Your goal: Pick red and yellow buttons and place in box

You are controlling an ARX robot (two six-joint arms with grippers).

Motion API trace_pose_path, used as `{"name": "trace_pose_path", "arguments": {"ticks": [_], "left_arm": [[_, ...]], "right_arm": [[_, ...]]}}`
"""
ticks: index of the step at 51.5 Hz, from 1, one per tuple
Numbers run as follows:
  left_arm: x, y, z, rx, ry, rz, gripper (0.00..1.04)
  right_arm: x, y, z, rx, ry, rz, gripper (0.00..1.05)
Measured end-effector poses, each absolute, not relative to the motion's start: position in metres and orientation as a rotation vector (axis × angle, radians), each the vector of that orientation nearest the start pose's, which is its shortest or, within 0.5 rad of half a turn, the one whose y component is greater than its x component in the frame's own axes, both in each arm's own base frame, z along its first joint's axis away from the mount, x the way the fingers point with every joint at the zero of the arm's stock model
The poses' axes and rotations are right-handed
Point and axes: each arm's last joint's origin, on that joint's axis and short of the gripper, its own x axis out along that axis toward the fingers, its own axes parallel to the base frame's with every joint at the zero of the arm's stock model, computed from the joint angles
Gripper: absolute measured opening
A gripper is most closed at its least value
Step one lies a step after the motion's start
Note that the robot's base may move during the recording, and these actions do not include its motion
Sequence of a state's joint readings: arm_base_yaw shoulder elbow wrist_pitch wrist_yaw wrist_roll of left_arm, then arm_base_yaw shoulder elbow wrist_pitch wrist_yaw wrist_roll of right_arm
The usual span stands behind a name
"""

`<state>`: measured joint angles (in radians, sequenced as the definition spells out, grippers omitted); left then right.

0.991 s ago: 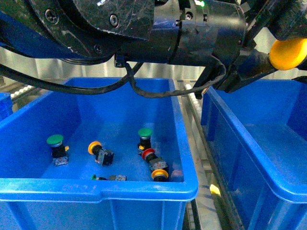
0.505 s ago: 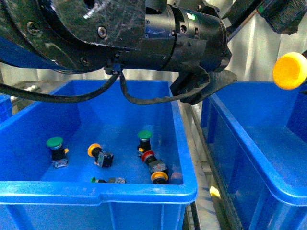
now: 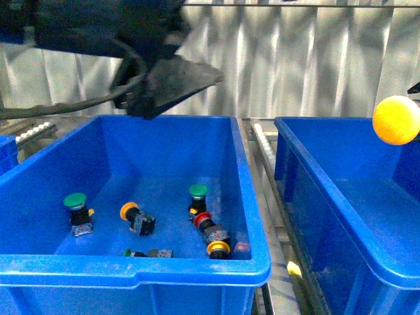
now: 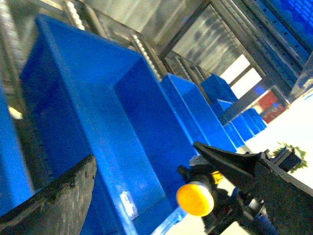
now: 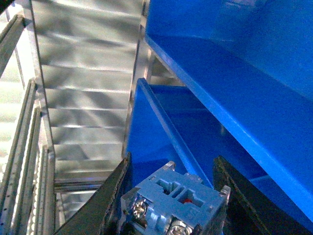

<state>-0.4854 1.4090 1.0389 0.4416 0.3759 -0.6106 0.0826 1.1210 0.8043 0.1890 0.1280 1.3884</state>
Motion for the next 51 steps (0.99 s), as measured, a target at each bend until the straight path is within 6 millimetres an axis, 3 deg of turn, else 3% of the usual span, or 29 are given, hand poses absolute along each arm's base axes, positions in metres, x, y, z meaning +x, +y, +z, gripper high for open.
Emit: {"name": "trace_pose_path", "arguments": {"ticks": [5,17,22,28,35,42,51], "left_arm": [[0.259,-0.136,0.329,-0.563,0.181,-0.767,0.97],[0.190,-0.054,0.313,-0.543,0.059,-0.400,0.97],[0.161,-0.031,0.298,-0.309,0.013,-0.093,0.80],[0.125,-0.003,0.247,-0.085,0.013,-0.012,0.53],[0.102,-0.001,0.202,-0.034,0.031,-0.004,0.28],[0.098,0.000,0.192,-0.020,0.008,-0.003,0.03],[0.098,0.000,0.182,-0.014,0.007,-0.004,0.03]], "right_arm": [[0.251,0.019,0.310,1.350,0.073,-0.124,0.41],[0.245,0.027,0.321,1.279,0.051,-0.087,0.41],[0.241,0.031,0.327,1.269,0.039,-0.070,0.41],[0.236,0.036,0.334,1.248,0.015,-0.063,0.41],[0.232,0.041,0.338,1.223,0.011,-0.051,0.41],[0.227,0.046,0.342,1.179,-0.007,-0.049,0.41],[0.213,0.054,0.349,1.064,-0.032,-0.043,0.41]]}}
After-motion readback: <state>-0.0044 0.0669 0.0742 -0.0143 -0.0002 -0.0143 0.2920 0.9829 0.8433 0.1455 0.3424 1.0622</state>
